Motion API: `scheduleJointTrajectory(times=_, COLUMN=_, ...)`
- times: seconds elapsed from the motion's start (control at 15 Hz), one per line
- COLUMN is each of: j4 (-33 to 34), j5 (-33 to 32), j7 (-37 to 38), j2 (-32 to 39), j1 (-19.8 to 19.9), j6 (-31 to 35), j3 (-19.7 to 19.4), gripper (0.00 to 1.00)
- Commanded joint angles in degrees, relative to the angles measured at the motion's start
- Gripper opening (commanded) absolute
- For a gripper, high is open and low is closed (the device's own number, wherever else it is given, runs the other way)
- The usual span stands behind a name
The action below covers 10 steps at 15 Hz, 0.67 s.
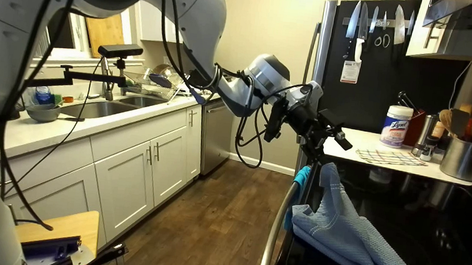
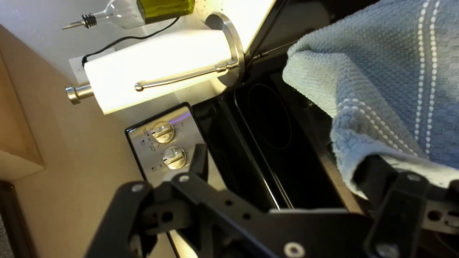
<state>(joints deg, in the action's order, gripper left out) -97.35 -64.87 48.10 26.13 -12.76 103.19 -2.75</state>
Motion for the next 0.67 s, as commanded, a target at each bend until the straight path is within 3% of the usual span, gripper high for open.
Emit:
scheduleJointTrajectory(times=0.0, j4=-2.0, j5=-1.5, j7=1.6, j2=-1.4, j1=1.1, j6=-0.8, j3=1.7, gripper=1.0)
scheduleJointTrajectory(times=0.6, j4=-1.5, j5=1.6, j7=-0.9, j2=1.4, j1=1.8, j6=2.1, j3=5.0, gripper=1.0)
